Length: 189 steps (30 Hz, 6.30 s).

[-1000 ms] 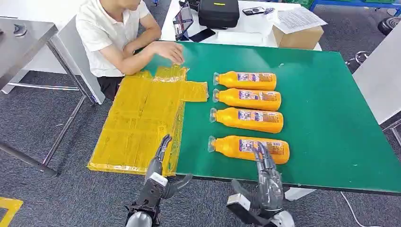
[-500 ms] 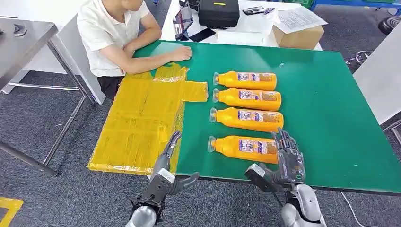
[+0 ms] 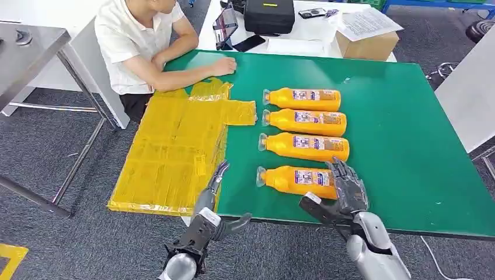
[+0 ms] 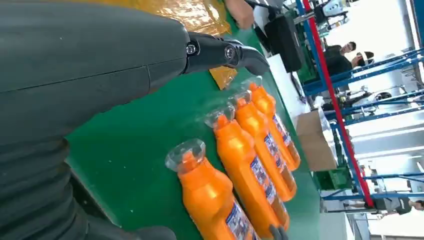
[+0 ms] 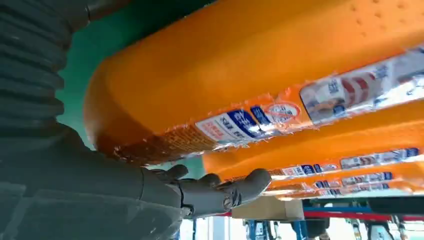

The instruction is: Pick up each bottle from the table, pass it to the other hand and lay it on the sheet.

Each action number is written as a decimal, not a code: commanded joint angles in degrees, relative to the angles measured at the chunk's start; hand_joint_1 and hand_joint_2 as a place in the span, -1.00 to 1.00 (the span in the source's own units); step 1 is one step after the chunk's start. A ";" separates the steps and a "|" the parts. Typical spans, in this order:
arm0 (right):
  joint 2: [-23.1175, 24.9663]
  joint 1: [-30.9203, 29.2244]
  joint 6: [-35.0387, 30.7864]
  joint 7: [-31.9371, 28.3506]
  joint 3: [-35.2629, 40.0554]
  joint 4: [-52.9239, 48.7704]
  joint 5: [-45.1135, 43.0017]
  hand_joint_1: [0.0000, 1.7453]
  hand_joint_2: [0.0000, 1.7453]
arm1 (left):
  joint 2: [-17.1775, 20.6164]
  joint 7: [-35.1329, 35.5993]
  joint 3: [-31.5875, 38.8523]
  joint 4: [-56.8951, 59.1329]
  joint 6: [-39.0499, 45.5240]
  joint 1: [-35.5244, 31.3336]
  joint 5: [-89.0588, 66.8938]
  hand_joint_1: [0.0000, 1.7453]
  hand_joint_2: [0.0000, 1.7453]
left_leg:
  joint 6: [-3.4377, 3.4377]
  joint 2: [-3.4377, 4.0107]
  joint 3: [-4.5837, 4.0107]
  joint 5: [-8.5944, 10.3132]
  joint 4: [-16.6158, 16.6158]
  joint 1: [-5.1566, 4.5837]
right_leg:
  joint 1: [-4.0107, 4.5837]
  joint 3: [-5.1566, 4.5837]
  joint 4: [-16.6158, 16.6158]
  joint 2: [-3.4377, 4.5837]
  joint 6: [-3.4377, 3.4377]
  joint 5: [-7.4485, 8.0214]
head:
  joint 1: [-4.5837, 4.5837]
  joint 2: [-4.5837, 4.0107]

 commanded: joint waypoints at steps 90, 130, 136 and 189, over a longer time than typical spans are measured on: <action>13.42 -0.95 10.95 -17.63 32.08 -8.88 -34.06 1.00 1.00 | -0.21 4.85 3.39 5.16 -24.74 -5.91 43.49 -1.00 1.00 | -0.12 -0.02 -0.28 0.39 -0.01 0.03 | 0.01 -0.35 0.24 0.10 -0.16 0.24 | 0.00 0.00; 22.48 20.28 -18.56 -28.46 1.30 -38.13 -42.61 -1.00 1.00 | 4.08 0.58 39.73 23.81 19.32 -17.14 -44.29 1.00 1.00 | -0.08 0.09 -0.40 0.44 -0.03 0.02 | -0.02 -0.55 0.30 0.15 -0.10 0.28 | 0.02 0.00; 22.77 19.31 -18.56 -28.46 2.37 -35.92 -47.05 -1.00 1.00 | 10.29 11.84 29.72 37.28 13.36 -25.02 -53.27 1.00 1.00 | -0.15 -0.06 -0.37 0.50 -0.05 0.05 | 0.02 -0.51 0.29 0.00 -0.14 0.28 | 0.00 0.00; 11.72 8.24 -18.56 -12.02 -10.95 -5.48 10.97 -1.00 1.00 | 3.01 -3.73 -1.61 -13.61 -0.85 0.76 17.32 -1.00 1.00 | -0.21 -0.26 -0.53 0.68 -0.12 -0.08 | -0.07 -0.63 0.26 -0.20 -0.24 0.41 | 0.02 0.00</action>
